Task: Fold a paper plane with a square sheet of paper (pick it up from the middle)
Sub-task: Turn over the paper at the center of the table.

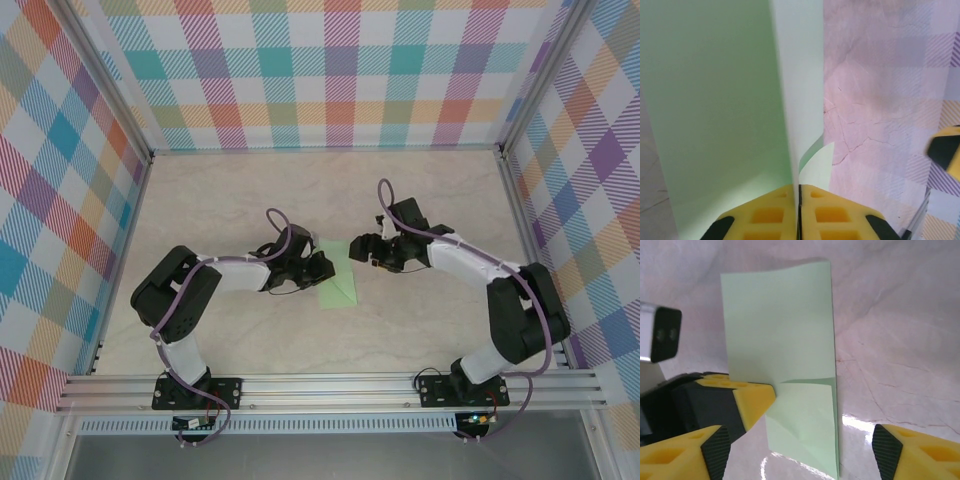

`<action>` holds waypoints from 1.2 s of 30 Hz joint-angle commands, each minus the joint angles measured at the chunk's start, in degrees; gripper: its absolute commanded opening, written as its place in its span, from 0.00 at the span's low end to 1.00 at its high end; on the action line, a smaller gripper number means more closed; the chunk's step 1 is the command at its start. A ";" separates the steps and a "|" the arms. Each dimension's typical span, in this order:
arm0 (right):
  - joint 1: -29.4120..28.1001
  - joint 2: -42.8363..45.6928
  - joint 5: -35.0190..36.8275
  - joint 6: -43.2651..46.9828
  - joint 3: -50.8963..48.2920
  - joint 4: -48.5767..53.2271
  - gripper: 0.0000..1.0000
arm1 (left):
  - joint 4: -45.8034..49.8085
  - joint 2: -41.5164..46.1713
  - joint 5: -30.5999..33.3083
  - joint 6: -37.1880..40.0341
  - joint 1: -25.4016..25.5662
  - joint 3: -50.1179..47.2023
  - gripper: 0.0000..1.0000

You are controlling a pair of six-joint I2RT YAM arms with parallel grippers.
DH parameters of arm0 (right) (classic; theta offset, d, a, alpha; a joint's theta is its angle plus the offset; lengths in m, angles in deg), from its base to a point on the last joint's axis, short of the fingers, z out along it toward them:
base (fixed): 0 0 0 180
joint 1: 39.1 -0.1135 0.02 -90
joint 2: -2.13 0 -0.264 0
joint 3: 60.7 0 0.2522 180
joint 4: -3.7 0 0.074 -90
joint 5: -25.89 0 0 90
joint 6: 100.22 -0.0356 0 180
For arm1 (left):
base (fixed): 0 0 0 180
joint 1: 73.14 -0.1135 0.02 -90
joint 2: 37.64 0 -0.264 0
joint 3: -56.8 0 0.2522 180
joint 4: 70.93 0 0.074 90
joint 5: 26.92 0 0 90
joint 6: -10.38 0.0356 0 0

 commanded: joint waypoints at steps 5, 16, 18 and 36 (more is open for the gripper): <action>0.34 9.24 13.22 0.31 -1.96 4.49 0.94 | 23.50 9.87 10.86 11.72 0.84 8.79 0.04; 0.43 16.14 24.86 -3.56 -4.06 6.14 1.00 | 60.67 18.21 42.42 24.56 2.32 26.78 0.04; 0.51 15.88 24.93 -3.98 -3.85 6.44 1.00 | 62.05 17.07 46.41 25.83 2.67 27.84 0.04; 4.24 14.54 29.67 -8.95 -3.46 12.58 1.00 | 65.97 -16.11 65.15 25.17 11.16 40.36 0.05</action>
